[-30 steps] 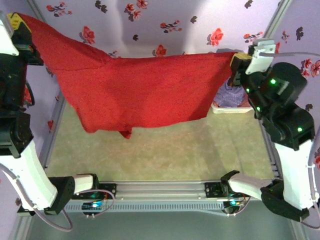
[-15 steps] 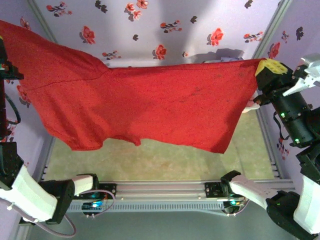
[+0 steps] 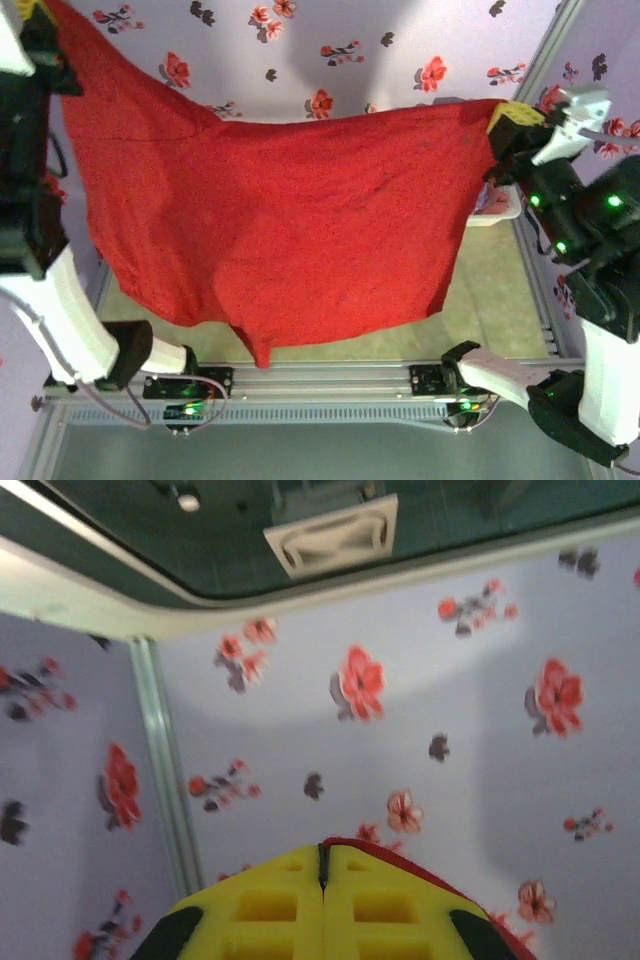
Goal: Fold and stack the t-shirts
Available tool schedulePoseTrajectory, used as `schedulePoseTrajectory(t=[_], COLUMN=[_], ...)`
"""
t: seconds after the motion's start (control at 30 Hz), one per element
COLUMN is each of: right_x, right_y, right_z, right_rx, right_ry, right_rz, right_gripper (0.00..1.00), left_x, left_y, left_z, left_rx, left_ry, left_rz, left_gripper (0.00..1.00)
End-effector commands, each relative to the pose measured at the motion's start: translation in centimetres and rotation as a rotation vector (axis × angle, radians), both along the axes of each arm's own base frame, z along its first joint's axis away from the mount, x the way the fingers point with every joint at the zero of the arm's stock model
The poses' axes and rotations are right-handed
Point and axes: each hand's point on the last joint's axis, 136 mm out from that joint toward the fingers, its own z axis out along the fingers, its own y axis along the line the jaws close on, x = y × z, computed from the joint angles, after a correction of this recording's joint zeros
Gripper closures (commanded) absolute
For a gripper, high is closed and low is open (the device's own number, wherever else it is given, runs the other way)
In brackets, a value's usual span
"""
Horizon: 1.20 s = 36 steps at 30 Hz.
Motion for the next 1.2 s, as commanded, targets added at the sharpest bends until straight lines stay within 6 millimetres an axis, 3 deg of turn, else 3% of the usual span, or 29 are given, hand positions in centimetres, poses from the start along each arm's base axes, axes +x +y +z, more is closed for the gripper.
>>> schedulePoseTrajectory(t=[0.0,0.17,0.33,0.47,0.57,0.73,0.77,0.83,0.87,0.9,0.93,1.03,1.17], right_x=[4.8,11.6,17.7,22.1,25.2,30.6,31.4,33.0,33.3,33.6,33.6,33.0,30.0], right_y=[0.3,2.4,4.2,4.3,3.9,2.3,2.0,2.1,2.0,2.1,2.1,1.9,0.7], right_z=[-2.2,-10.0,-20.2,-27.7,-31.2,-35.5,-35.9,-36.3,-35.8,-34.9,-33.9,-31.7,-29.4], right_rx=[-0.058,-0.093,-0.147,-0.211,-0.222,-0.249,-0.256,-0.261,-0.256,-0.248,-0.223,-0.194,-0.194], right_ry=[0.047,0.279,0.502,0.64,0.709,0.815,0.84,0.895,0.913,0.905,0.884,0.844,0.859], right_rz=[-0.125,-0.147,-0.188,-0.254,-0.293,-0.404,-0.418,-0.404,-0.4,-0.402,-0.406,-0.405,-0.431], right_gripper=[1.0,1.0,1.0,1.0,1.0,1.0,0.95,0.53,0.42,0.39,0.36,0.28,0.27], left_x=[7.1,18.5,27.2,31.6,34.5,38.2,38.8,39.4,39.4,39.3,39.0,37.8,33.6], left_y=[-0.5,-0.5,-1.0,-2.1,-2.7,-2.8,-2.8,-2.6,-2.7,-2.6,-2.6,-0.6,1.4], left_z=[-2.7,-11.0,-21.3,-29.3,-34.2,-40.0,-40.9,-42.0,-41.9,-41.5,-40.9,-38.4,-34.5], left_rx=[0.015,0.016,0.002,-0.031,-0.077,-0.17,-0.187,-0.23,-0.234,-0.236,-0.232,-0.28,-0.336], left_ry=[0.082,0.297,0.52,0.686,0.765,0.83,0.834,0.84,0.84,0.836,0.829,0.802,0.822], left_rz=[-0.023,-0.02,-0.048,-0.073,-0.081,-0.064,-0.062,-0.057,-0.061,-0.059,-0.059,-0.014,0.019], left_gripper=[1.0,1.0,1.0,1.0,1.0,1.0,1.0,0.98,0.49,0.3,0.23,0.13,0.03])
